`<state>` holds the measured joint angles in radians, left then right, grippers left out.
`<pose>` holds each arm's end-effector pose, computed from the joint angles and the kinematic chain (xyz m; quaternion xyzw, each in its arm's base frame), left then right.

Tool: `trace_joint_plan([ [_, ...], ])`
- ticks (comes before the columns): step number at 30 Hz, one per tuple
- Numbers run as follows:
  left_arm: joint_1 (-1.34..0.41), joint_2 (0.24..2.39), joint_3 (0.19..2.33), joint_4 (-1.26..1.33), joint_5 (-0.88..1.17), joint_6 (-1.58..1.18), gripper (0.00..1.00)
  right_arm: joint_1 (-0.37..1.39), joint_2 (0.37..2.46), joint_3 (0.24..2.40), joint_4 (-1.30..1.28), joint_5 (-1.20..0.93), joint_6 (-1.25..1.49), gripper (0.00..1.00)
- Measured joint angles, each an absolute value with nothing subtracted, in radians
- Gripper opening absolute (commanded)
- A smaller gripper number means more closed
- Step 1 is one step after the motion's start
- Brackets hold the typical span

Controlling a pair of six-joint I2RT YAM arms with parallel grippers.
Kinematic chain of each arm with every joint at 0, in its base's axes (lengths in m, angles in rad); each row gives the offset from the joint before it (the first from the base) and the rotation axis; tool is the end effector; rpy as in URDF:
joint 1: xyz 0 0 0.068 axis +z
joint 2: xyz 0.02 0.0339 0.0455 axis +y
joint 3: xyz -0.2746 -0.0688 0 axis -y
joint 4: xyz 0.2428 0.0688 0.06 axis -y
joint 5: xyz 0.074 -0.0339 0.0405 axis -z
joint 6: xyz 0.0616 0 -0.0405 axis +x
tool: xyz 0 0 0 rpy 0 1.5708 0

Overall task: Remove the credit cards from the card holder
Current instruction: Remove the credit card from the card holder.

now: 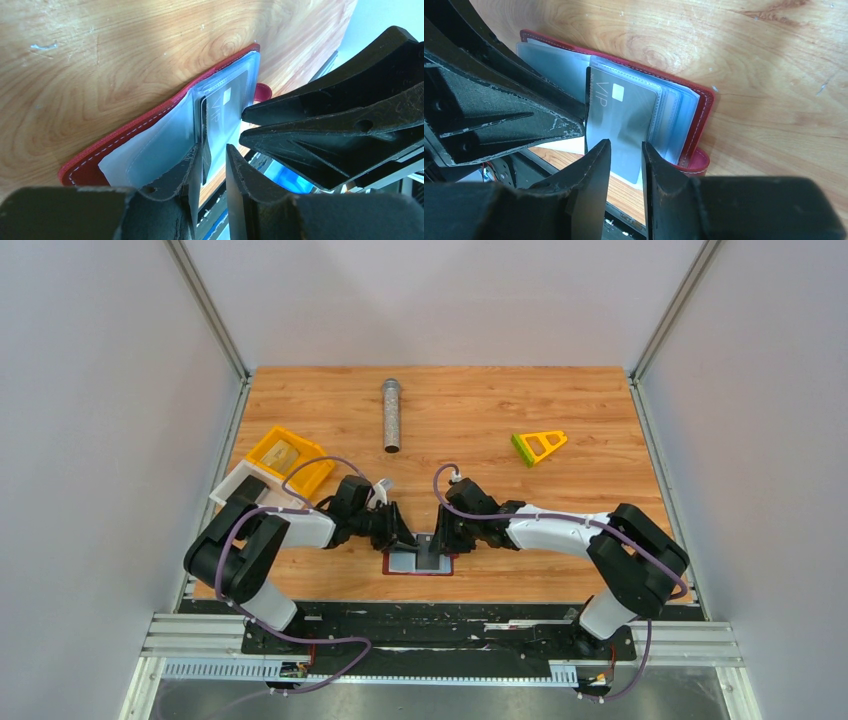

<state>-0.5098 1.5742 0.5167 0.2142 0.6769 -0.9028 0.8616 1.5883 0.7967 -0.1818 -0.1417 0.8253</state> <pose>0.2200 -0.1672 0.1149 -0.0563 0.8877 -0.4539 0.0539 0.1979 0.2440 0.1459 -0.0381 0.9528 0.2642 0.1446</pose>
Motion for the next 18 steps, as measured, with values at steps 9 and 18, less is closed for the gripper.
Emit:
trace_joint_plan([
  [9, -0.507, 1.580, 0.497, 0.252, 0.678, -0.922, 0.32, 0.859, 1.588, 0.792, -0.182, -0.142, 0.830, 0.25],
  [18, -0.510, 1.519, 0.513, 0.113, 0.617, -0.866, 0.36, 0.859, 1.603, 0.791, -0.157, -0.156, 0.833, 0.22],
])
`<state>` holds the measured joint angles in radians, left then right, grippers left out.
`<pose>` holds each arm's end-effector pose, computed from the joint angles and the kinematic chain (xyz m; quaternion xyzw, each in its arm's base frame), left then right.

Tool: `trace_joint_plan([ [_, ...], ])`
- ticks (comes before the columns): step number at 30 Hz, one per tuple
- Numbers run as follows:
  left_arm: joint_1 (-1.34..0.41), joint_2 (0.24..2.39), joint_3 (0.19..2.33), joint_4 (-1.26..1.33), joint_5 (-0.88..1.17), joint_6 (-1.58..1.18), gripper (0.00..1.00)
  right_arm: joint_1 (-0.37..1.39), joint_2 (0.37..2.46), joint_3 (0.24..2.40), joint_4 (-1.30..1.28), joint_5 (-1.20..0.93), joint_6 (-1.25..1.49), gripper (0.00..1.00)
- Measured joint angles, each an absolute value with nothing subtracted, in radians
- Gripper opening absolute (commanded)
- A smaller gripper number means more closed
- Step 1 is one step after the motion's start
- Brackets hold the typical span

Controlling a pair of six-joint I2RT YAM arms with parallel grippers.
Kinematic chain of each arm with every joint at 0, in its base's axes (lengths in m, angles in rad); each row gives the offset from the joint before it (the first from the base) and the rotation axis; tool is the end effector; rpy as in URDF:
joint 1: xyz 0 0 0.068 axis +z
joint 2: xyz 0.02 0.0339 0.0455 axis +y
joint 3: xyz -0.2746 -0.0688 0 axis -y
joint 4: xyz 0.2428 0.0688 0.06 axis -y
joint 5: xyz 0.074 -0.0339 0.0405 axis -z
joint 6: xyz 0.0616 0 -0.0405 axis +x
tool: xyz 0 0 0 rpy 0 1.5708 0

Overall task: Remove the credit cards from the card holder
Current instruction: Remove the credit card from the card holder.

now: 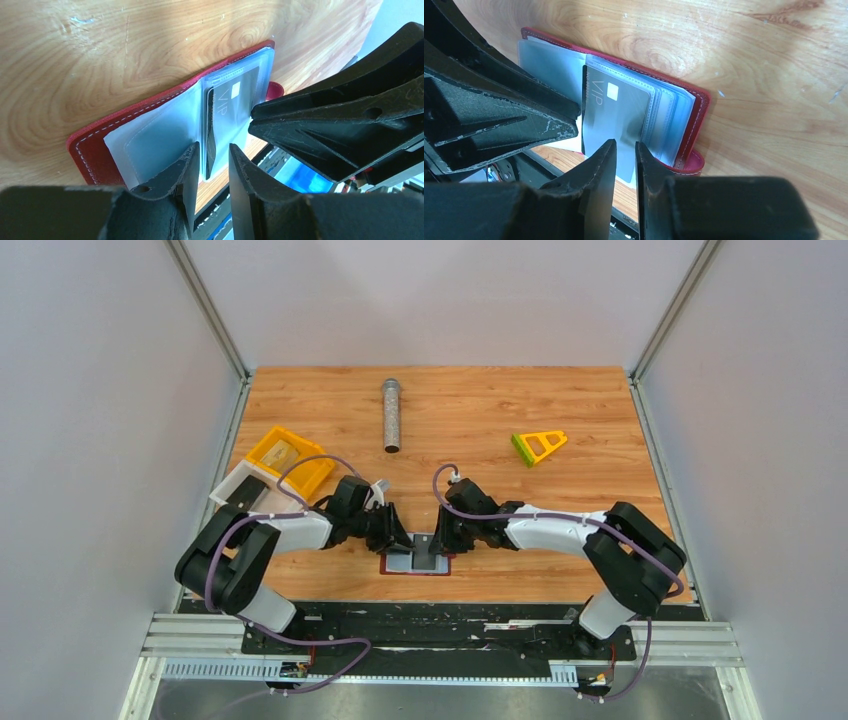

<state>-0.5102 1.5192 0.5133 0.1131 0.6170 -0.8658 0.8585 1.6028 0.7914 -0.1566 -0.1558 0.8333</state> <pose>0.2133 -0.1602 0.1180 -0.0595 0.9023 -0.4224 0.0629 0.1992 0.2454 0.1421 -0.0351 0.9517 0.2708 0.1406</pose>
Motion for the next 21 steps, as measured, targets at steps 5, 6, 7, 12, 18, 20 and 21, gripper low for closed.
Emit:
trace_joint_plan([
  [5, -0.510, 1.510, 0.517, 0.092, 0.600, -0.854, 0.36, 0.859, 1.613, 0.792, -0.141, -0.165, 0.837, 0.19],
  [6, -0.510, 1.510, 0.517, 0.094, 0.601, -0.854, 0.36, 0.859, 1.616, 0.792, -0.137, -0.168, 0.837, 0.19],
  [7, -0.510, 1.511, 0.517, 0.099, 0.602, -0.855, 0.36, 0.859, 1.618, 0.792, -0.133, -0.171, 0.838, 0.19],
  [12, -0.509, 1.521, 0.511, 0.125, 0.609, -0.866, 0.32, 0.856, 1.621, 0.792, -0.129, -0.178, 0.838, 0.19],
  [18, -0.507, 1.522, 0.502, 0.140, 0.609, -0.873, 0.22, 0.854, 1.622, 0.792, -0.129, -0.183, 0.838, 0.18],
  [20, -0.504, 1.522, 0.496, 0.146, 0.609, -0.878, 0.16, 0.853, 1.623, 0.792, -0.129, -0.183, 0.838, 0.18],
  [21, -0.503, 1.523, 0.492, 0.151, 0.609, -0.883, 0.13, 0.853, 1.623, 0.792, -0.129, -0.184, 0.838, 0.18],
])
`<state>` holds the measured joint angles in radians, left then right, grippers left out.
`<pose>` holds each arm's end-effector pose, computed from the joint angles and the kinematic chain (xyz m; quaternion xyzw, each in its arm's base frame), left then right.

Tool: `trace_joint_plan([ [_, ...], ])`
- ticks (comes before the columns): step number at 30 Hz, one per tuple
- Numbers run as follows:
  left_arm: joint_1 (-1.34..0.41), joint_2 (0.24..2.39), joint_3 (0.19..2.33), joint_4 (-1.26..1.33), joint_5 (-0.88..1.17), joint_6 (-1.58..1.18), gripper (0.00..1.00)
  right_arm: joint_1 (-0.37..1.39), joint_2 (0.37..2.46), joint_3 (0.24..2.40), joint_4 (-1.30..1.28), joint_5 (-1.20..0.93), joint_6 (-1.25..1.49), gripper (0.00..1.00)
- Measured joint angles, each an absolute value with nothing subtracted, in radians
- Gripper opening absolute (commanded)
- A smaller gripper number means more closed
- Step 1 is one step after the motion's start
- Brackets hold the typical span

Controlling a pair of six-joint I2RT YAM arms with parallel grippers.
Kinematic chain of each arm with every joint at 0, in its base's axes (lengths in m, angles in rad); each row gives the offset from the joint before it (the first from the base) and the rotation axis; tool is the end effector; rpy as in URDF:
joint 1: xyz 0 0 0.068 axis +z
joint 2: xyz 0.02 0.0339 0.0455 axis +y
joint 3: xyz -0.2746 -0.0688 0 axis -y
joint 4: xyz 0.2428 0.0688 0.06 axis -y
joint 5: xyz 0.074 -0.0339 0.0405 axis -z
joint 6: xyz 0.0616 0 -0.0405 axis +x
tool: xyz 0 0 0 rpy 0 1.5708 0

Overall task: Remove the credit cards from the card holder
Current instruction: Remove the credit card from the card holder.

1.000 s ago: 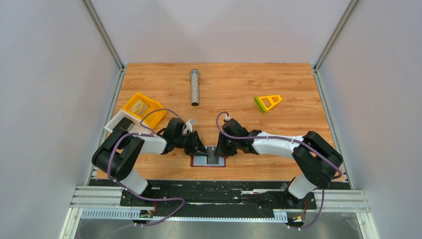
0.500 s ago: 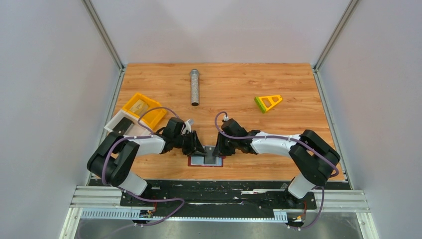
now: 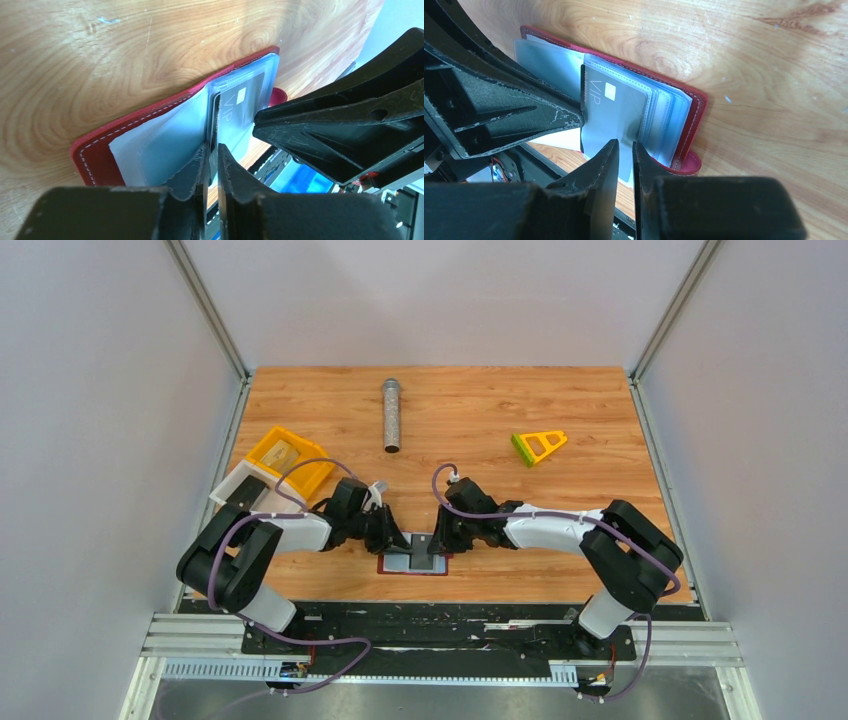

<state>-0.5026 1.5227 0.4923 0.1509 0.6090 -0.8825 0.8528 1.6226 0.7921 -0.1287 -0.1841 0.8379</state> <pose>0.2131 -0.1574 0.1145 -0.0697 0.9006 -0.4235 0.0686 0.2017 0.2481 0.1388 -0.0347 0.9493 0.2825 0.1333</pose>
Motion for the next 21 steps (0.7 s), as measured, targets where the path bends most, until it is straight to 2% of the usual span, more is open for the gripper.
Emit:
trace_joint_plan([
  [4, -0.498, 1.527, 0.484, 0.159, 0.609, -0.893, 0.00, 0.849, 1.623, 0.792, -0.130, -0.189, 0.838, 0.18],
  [21, -0.484, 1.464, 0.483, 0.093, 0.614, -0.883, 0.00, 0.815, 1.619, 0.773, -0.110, -0.218, 0.825, 0.19],
])
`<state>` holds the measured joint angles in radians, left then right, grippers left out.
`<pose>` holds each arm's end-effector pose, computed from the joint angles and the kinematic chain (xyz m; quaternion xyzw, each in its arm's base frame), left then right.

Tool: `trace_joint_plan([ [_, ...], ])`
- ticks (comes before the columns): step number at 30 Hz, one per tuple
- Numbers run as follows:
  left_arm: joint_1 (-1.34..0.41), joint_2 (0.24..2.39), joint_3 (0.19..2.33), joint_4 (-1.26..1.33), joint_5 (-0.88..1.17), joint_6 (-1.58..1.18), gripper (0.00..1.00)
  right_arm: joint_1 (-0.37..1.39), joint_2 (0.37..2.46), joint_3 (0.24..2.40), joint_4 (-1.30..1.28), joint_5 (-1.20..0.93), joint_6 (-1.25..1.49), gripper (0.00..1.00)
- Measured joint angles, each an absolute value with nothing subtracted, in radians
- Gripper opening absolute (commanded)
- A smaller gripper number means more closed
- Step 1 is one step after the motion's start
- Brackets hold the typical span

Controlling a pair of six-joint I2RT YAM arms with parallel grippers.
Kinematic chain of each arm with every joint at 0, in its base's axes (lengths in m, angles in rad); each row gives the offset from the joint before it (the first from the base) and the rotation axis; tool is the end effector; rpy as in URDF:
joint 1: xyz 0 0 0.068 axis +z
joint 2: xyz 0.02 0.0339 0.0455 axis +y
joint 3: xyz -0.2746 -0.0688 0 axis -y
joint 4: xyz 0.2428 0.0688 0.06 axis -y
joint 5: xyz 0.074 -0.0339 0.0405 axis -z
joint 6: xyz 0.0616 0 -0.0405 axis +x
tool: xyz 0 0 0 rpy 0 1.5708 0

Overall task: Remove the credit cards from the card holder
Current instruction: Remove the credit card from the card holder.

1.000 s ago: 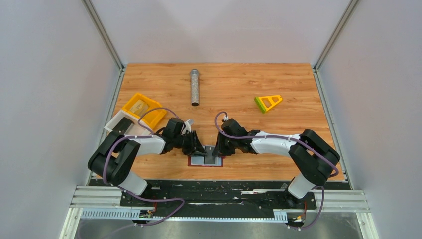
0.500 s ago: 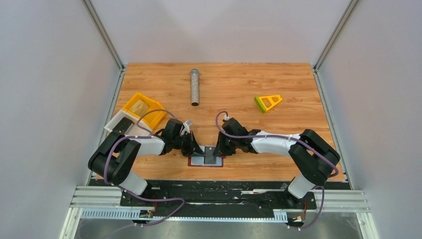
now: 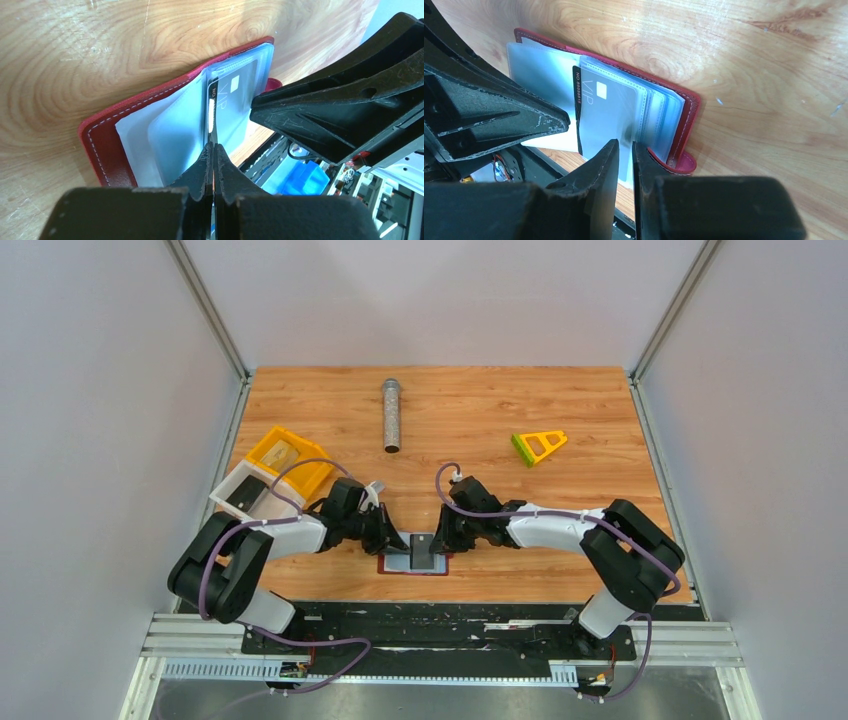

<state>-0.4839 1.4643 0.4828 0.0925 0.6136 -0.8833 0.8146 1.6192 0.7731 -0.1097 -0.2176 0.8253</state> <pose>0.2083 -0.1496 0.1215 -0.0793 0.9006 -0.4220 0.0673 0.2075 0.2394 0.1362 -0.0278 0.9476 0.2906 0.1296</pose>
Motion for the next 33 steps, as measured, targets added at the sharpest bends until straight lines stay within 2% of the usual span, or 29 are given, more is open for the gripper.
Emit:
trace_joint_plan([
  [6, -0.484, 1.461, 0.483, 0.057, 0.599, -0.872, 0.00, 0.815, 1.619, 0.773, -0.109, -0.220, 0.810, 0.19],
  [8, -0.483, 1.460, 0.483, 0.043, 0.592, -0.868, 0.07, 0.815, 1.619, 0.773, -0.109, -0.221, 0.807, 0.20],
  [10, -0.483, 1.460, 0.483, 0.036, 0.588, -0.863, 0.19, 0.815, 1.617, 0.773, -0.109, -0.223, 0.802, 0.21],
  [12, -0.483, 1.460, 0.483, 0.033, 0.585, -0.858, 0.23, 0.814, 1.610, 0.773, -0.118, -0.221, 0.797, 0.22],
  [20, -0.483, 1.433, 0.483, 0.023, 0.570, -0.846, 0.29, 0.808, 1.596, 0.774, -0.164, -0.220, 0.783, 0.23],
  [33, -0.483, 1.433, 0.483, 0.044, 0.571, -0.846, 0.32, 0.808, 1.602, 0.805, -0.191, -0.233, 0.783, 0.22],
])
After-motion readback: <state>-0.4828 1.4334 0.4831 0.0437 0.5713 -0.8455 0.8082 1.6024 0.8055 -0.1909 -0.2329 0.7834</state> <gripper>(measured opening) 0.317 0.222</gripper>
